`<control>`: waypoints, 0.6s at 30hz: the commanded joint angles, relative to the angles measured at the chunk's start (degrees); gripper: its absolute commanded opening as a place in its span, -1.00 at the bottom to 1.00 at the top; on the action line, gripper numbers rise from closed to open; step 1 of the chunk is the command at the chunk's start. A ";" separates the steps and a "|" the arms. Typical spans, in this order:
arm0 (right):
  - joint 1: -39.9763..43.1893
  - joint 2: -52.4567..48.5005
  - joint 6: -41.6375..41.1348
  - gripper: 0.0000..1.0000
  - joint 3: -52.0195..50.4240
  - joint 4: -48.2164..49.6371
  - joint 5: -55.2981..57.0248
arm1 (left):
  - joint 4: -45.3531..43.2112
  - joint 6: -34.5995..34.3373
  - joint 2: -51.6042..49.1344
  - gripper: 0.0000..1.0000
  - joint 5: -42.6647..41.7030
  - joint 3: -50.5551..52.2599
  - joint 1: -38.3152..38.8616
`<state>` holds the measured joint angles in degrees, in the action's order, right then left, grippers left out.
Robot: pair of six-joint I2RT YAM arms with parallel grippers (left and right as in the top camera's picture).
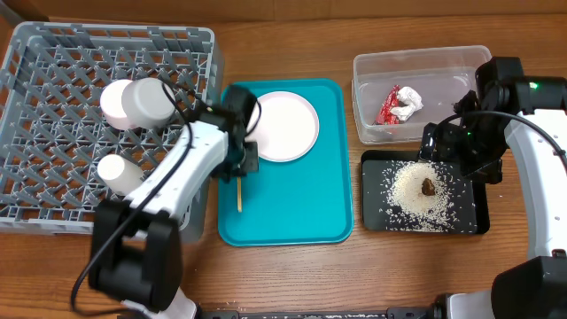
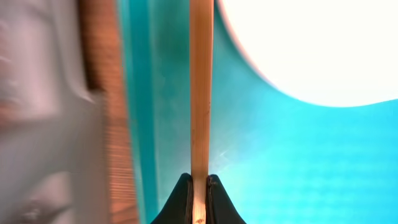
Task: Sort waste into correct bins and load items into the dishwasher
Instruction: 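Place the second chopstick in the rack with the left gripper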
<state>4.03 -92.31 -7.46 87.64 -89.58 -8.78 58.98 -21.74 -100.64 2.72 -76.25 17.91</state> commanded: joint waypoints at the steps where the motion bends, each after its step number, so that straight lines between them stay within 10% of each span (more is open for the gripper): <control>1: -0.15 1.07 -0.07 1.00 0.17 0.11 -0.31 | 2.21 5.05 6.14 -0.92 5.70 -6.54 -1.11; 18: -0.15 1.07 -0.07 1.00 0.17 0.13 -0.31 | -0.42 20.52 1.44 -0.78 7.76 -8.26 -15.39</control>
<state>4.03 -92.31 -7.49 87.64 -89.56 -8.78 59.05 -5.30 -96.79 11.92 -84.44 2.92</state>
